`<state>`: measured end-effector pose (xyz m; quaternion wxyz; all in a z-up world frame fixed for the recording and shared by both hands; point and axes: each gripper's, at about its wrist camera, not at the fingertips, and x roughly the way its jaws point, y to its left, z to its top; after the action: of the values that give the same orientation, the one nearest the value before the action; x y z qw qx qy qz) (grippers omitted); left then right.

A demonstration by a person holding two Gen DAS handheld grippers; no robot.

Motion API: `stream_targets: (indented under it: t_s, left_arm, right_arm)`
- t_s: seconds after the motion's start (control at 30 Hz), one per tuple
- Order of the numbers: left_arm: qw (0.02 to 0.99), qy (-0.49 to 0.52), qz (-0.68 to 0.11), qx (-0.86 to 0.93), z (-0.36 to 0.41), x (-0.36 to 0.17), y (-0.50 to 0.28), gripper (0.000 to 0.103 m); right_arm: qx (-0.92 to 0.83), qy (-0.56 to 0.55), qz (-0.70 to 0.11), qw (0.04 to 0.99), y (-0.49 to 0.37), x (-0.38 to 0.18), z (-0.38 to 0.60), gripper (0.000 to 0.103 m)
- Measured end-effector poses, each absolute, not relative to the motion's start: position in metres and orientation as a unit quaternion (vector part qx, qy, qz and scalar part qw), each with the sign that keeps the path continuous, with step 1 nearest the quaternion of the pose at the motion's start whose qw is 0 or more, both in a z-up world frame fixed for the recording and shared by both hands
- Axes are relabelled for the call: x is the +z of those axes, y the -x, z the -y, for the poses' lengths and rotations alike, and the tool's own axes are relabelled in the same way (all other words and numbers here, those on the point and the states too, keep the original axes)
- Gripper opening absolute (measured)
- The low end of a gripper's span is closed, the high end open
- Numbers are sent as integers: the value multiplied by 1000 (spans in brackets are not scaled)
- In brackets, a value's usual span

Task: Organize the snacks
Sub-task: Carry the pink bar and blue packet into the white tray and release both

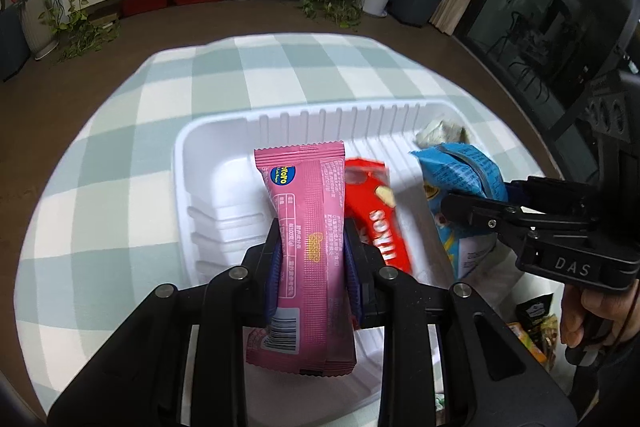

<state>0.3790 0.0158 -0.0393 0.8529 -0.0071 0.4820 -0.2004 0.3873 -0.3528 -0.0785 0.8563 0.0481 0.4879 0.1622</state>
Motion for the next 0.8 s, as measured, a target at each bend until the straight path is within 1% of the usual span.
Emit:
stream_targets:
  t_s: [0.17, 0.37, 0.47, 0.53, 0.67, 0.73, 0.8]
  left_arm:
    - [848, 11, -489, -203, -11, -52, -381, 26]
    - [849, 8, -489, -200, -10, -53, -380, 28]
    - [849, 3, -493, -191, -10, -53, -378, 37]
    - [850, 3, -493, -184, -11, -54, -377, 48]
    - [853, 10, -489, -182, -16, -52, -375, 56]
    - [855, 8, -486, -183, -16, -48, -372, 61]
    - [858, 7, -480, -183, -18, -42, -367, 64]
  right_arm:
    - [158, -24, -488, 858, -385, -83, 345, 38]
    - [153, -22, -487, 859, -385, -86, 342, 38]
    - [150, -20, -489, 859, -386, -89, 341, 39]
    - [148, -19, -491, 858, -385, -90, 341, 41]
    - [145, -18, -490, 859, -384, -90, 342, 43]
    - [143, -17, -491, 859, -385, -90, 342, 46]
    - [145, -18, -488, 860, -383, -88, 342, 54]
